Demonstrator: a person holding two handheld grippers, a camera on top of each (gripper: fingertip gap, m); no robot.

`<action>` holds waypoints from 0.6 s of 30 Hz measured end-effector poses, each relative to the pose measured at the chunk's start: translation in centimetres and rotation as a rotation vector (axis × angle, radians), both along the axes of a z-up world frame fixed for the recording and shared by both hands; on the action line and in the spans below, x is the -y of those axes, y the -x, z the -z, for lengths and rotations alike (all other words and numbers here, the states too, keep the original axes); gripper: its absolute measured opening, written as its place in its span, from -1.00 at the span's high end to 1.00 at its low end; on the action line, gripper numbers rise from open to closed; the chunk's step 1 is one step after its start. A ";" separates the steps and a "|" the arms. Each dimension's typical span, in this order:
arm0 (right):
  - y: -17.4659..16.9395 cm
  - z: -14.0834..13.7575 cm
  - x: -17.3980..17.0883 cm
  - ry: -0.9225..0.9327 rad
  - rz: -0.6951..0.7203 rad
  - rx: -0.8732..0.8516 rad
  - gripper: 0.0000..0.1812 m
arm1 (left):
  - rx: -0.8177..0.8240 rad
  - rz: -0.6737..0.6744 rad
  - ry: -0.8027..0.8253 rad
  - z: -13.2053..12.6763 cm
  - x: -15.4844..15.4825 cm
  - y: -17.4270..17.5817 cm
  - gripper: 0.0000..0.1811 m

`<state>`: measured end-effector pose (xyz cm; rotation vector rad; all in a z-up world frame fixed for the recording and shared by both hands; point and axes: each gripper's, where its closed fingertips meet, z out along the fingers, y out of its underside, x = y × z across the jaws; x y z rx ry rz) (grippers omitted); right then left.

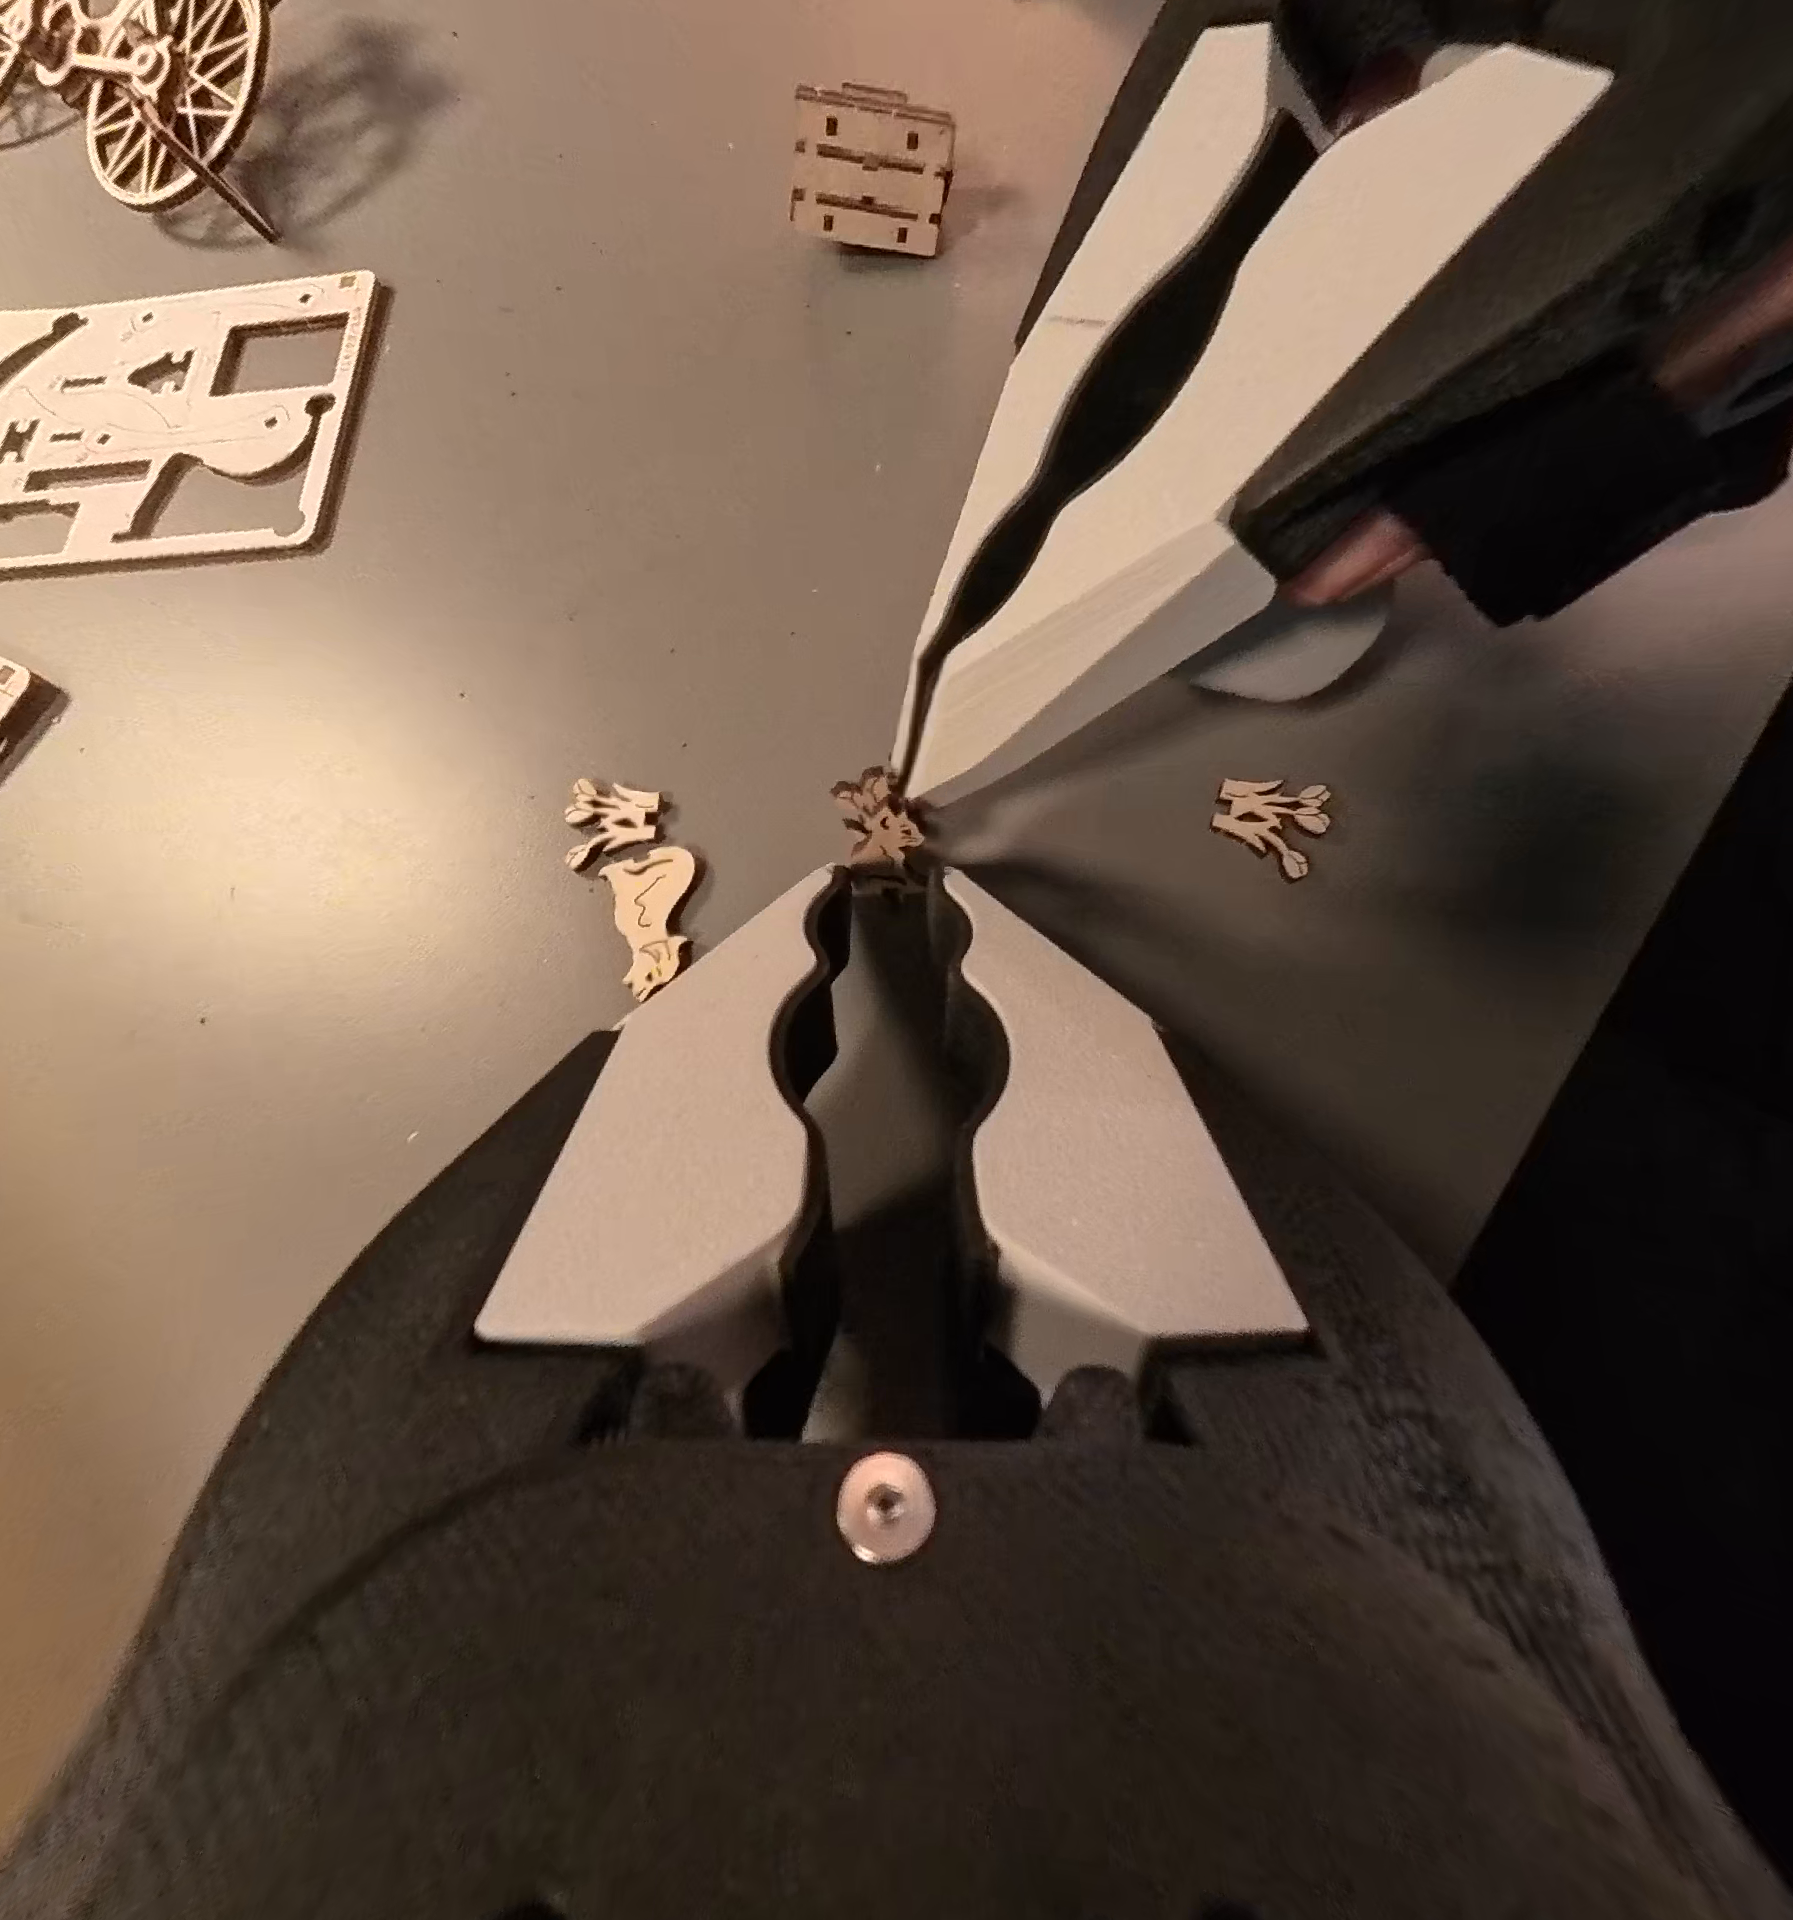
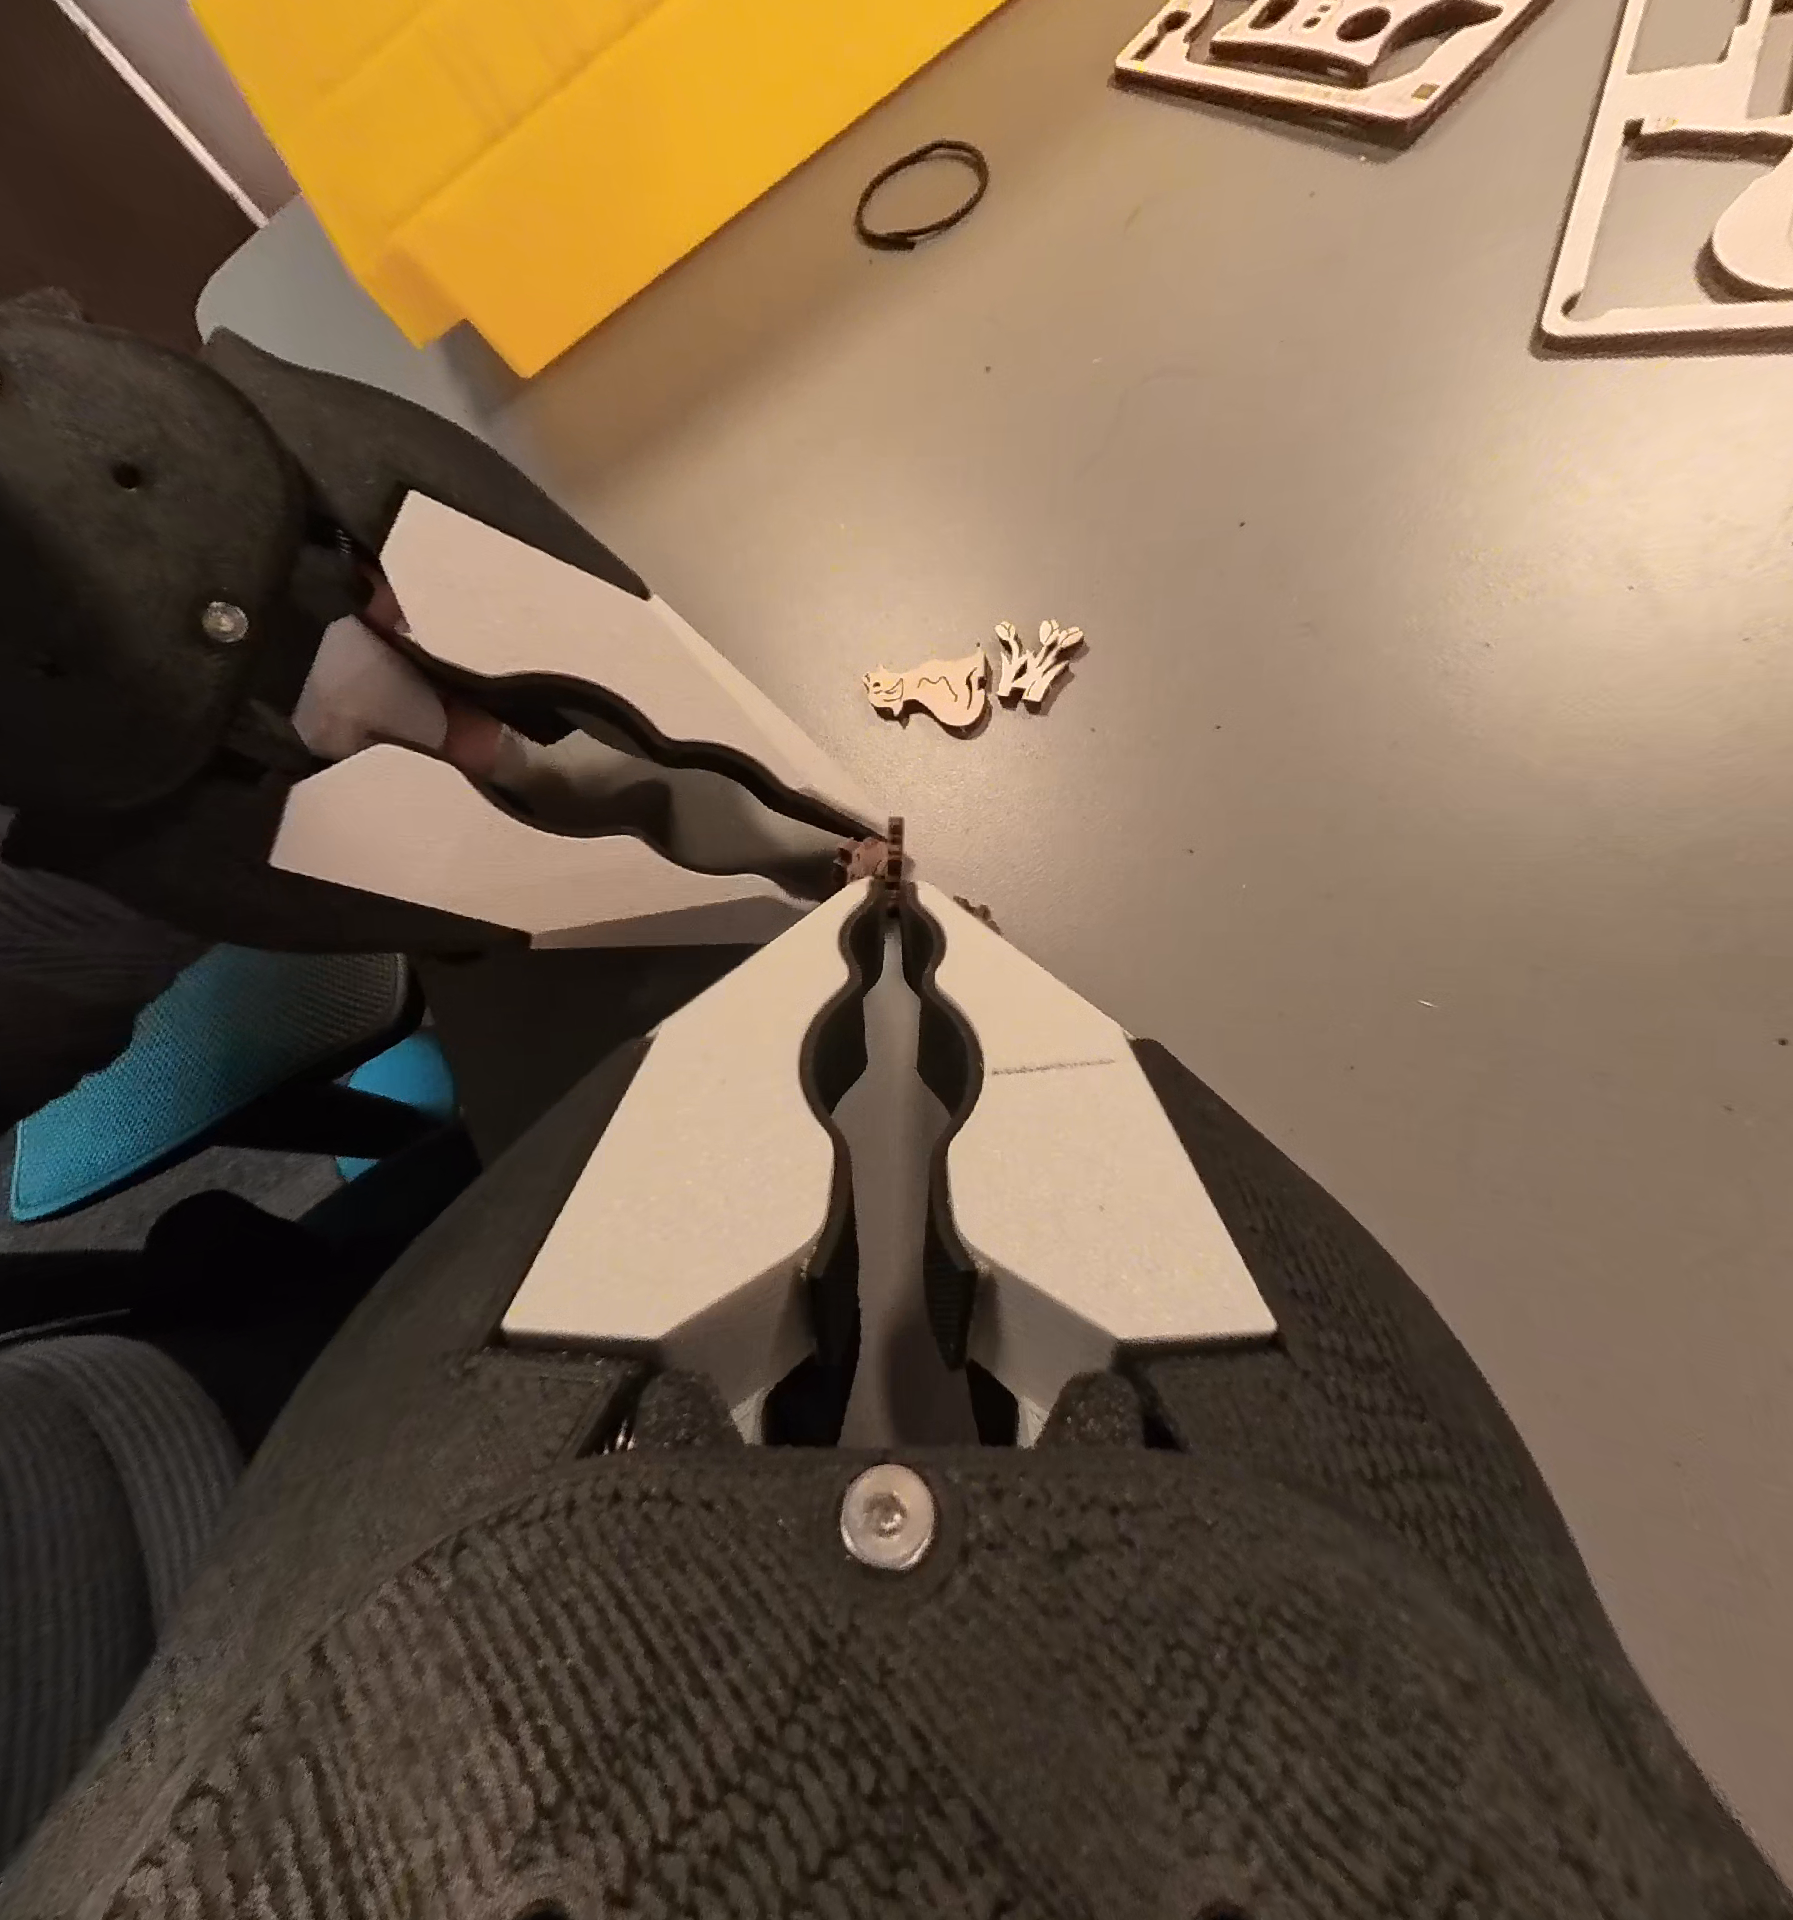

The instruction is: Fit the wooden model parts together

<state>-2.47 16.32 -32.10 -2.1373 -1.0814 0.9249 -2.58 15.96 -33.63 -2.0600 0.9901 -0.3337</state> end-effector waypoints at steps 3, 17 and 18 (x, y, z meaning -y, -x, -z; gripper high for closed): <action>0.0 0.0 -0.1 -0.011 0.028 -0.004 1.00 | -0.003 -0.027 -0.005 0.0 -0.1 0.0 0.86; 0.2 -0.2 -0.3 -0.018 0.119 -0.035 1.00 | -0.017 -0.134 -0.024 -0.1 -0.3 0.0 0.86; 0.2 -0.1 -0.3 -0.024 0.124 -0.031 1.00 | -0.015 -0.135 -0.022 -0.1 -0.3 0.0 0.86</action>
